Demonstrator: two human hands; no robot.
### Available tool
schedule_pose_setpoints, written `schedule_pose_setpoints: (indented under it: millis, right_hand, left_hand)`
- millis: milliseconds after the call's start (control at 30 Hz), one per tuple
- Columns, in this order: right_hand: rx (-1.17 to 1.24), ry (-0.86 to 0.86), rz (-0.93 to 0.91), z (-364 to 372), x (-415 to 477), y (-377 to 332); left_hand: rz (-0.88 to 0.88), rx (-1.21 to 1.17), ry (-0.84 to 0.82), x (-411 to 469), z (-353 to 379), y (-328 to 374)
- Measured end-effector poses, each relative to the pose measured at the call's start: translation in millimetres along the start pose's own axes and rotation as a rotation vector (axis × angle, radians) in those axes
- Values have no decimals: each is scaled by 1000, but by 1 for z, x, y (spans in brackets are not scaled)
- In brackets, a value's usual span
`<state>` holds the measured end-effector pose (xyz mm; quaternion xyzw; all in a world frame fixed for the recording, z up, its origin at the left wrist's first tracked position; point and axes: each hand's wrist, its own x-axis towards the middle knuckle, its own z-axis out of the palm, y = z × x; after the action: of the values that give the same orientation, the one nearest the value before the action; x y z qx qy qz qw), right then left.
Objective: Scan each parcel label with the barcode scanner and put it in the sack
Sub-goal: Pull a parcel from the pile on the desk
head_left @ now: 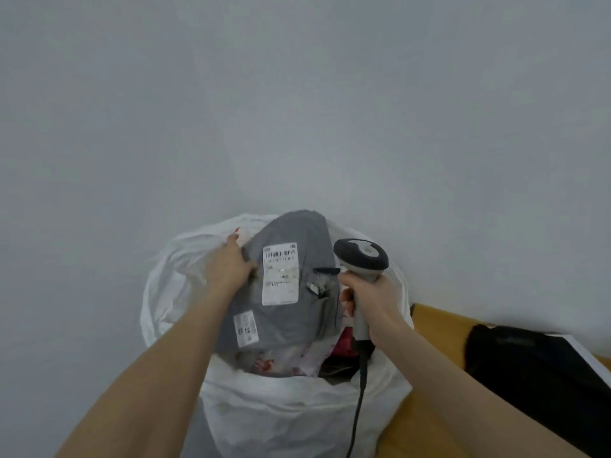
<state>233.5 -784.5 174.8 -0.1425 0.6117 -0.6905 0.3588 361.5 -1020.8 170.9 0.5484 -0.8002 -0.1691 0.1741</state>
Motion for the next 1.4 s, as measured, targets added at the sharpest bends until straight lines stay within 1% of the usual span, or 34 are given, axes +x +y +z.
schedule_pose_setpoints:
  millis: [33,67,133,200,233,300,333,433,600,667,733,833,933,1000,1033,1100,1200,1333,1400]
  right_hand:
    - [-5,8,31,6,5,7]
    - [-10,27,54,9,10,13]
    - [-22,71,76,14,18,22]
    - [-27,98,81,15,23,25]
    - [-30,107,82,16,25,25]
    - [-44,129,82,15,28,25]
    - [-49,140,77,13,29,24]
    - [-46,168,68,-2,29,20]
    - [22,250,69,-36,24,20]
    - [41,277,73,-48,21,21]
    - [54,289,84,-61,17,23]
    - [99,281,99,-80,9,24]
    - [131,326,116,-108,-1,24]
    - [142,385,136,-138,-9,31]
    - [156,413,155,-155,-12,35]
    - [198,469,204,-194,-22,45]
    - [241,550,246,-255,-37,57]
    - [229,701,288,-333,-51,74]
    - [208,757,310,-366,-56,82]
  left_hand:
    - [10,105,5,-2,15,-3]
    - [56,168,13,-6,31,1]
    - [205,210,-28,-17,57,19]
    - [316,175,-171,-24,75,37]
    - [330,174,-267,-23,82,39]
    - [297,232,-426,-15,93,31]
    - [269,274,-460,-10,98,24]
    - [220,317,-458,2,112,12]
    - [233,288,-464,15,120,25]
    - [245,221,-425,18,114,35]
    - [250,136,-345,14,107,53]
    - [290,29,-150,-2,101,97]
    - [497,-63,52,-30,105,157]
    - [672,-116,114,-60,117,199]
    - [756,-124,108,-78,128,219]
    - [874,-104,-11,-117,159,253]
    - [924,12,-338,-172,218,284]
    - [797,167,-787,-236,305,293]
    - [699,228,-943,-269,343,293]
